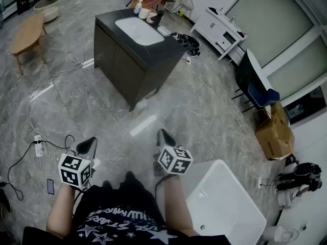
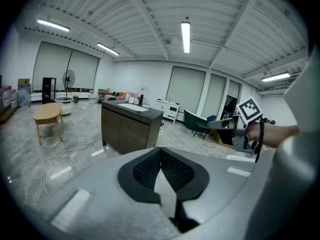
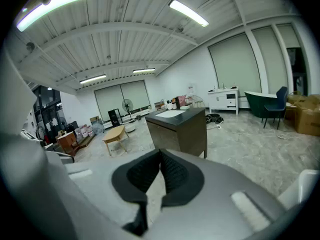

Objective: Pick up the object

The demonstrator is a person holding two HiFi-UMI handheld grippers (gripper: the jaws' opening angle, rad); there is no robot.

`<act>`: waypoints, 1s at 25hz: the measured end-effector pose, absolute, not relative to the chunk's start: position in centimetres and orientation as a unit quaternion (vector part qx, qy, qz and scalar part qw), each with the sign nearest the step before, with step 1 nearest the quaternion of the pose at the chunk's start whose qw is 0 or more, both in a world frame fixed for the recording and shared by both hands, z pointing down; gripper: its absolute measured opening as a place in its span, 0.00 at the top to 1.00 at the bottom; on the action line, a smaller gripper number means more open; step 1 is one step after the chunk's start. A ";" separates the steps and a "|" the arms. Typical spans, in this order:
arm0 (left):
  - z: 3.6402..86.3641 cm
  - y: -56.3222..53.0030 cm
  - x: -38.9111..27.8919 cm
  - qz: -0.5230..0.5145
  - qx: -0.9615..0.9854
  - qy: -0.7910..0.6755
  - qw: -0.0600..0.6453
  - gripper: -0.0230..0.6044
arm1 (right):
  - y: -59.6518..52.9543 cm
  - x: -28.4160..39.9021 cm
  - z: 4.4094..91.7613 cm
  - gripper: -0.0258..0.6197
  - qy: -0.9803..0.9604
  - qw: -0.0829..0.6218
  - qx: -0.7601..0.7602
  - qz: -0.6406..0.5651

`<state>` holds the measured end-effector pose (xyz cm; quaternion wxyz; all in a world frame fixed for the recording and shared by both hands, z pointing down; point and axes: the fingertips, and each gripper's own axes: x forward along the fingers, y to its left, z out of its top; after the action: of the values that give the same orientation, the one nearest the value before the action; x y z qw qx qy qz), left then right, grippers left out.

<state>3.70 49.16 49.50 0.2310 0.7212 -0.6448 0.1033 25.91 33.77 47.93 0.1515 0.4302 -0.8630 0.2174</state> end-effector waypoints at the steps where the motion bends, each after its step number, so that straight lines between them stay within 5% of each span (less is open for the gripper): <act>1: 49.4 49.3 3.9 0.103 0.720 -0.646 0.232 0.95 | 33.9 26.1 47.9 0.95 -0.863 0.156 0.430 0.215; 20: 49.2 54.3 -1.3 0.085 0.695 -0.675 0.234 0.95 | 33.9 22.0 45.2 0.95 -0.878 0.141 0.426 0.168; 25: 48.9 53.2 -3.9 0.066 0.678 -0.693 0.235 0.95 | 32.8 19.8 44.3 0.85 -0.892 0.137 0.406 0.142</act>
<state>-3.86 53.21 48.86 0.2352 0.6785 -0.6928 0.0661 19.80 32.81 44.32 0.1373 0.4060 -0.8922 0.1420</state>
